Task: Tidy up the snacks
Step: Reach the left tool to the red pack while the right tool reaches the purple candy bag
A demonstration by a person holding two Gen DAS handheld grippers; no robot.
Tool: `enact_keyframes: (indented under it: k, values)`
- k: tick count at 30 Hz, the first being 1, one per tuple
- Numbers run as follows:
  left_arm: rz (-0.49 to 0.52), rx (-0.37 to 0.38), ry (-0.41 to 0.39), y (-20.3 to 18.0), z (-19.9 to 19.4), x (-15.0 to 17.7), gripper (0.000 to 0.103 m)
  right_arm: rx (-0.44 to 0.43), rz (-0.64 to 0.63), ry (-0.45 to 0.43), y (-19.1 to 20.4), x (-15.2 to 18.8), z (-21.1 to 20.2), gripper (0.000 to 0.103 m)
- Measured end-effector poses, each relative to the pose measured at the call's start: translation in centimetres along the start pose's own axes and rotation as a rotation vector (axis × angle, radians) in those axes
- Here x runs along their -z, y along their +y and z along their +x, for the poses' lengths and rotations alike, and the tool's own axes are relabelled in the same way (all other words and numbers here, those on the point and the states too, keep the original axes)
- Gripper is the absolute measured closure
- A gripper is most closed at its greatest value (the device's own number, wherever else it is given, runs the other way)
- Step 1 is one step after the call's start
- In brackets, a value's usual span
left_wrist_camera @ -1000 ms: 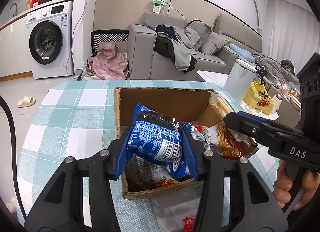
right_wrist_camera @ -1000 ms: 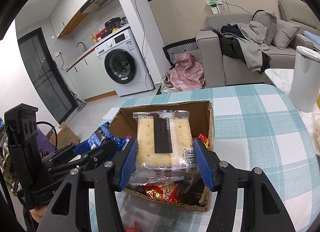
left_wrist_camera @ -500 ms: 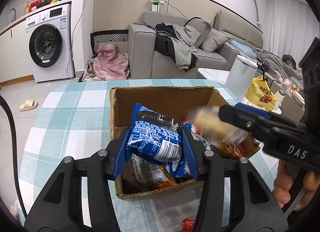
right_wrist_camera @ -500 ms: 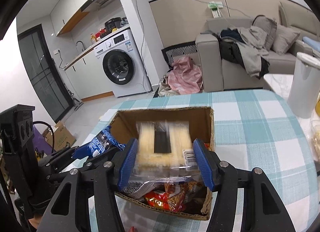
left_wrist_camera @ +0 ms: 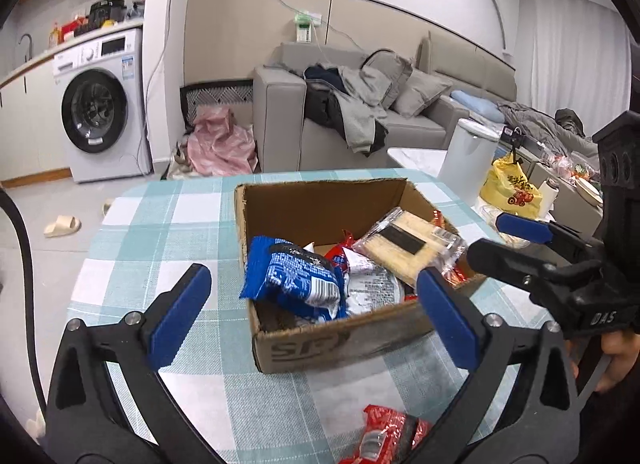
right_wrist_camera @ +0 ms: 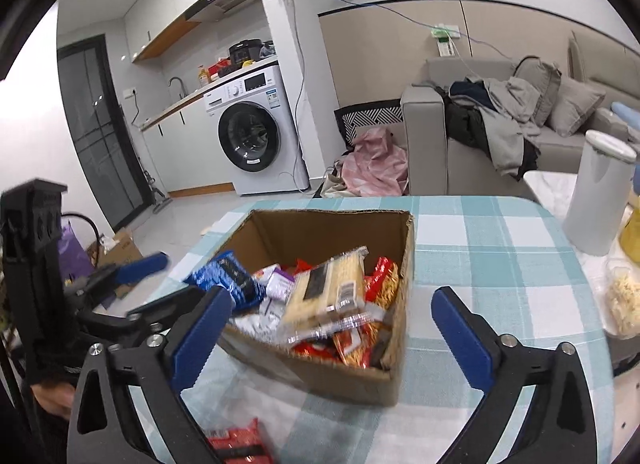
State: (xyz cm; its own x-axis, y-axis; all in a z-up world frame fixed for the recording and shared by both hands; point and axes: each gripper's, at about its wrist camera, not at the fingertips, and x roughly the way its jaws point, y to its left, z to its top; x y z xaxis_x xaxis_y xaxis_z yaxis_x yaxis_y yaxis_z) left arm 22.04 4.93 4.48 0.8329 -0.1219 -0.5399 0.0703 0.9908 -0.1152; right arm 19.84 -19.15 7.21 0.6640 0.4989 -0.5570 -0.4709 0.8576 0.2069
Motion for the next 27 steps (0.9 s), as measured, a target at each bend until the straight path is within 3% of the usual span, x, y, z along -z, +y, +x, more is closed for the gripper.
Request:
enact_keyframes:
  k: [12, 21, 27]
  values:
    - [0.03, -0.006, 0.008, -0.5, -5.2, 3.5, 0.0, -0.002, -0.001, 0.062, 0.2, 3.6, -2.8, 0.0]
    - [-0.01, 0.008, 0.042, 0.2, -7.1, 6.3, 0.0, -0.025, 0.021, 0.102, 0.8, 6.0, -4.6, 0.0]
    - [0.014, -0.01, 0.049, -0.4, -8.0, 8.0, 0.0, -0.018, 0.013, 0.134, 1.2, 7.9, -5.3, 0.0]
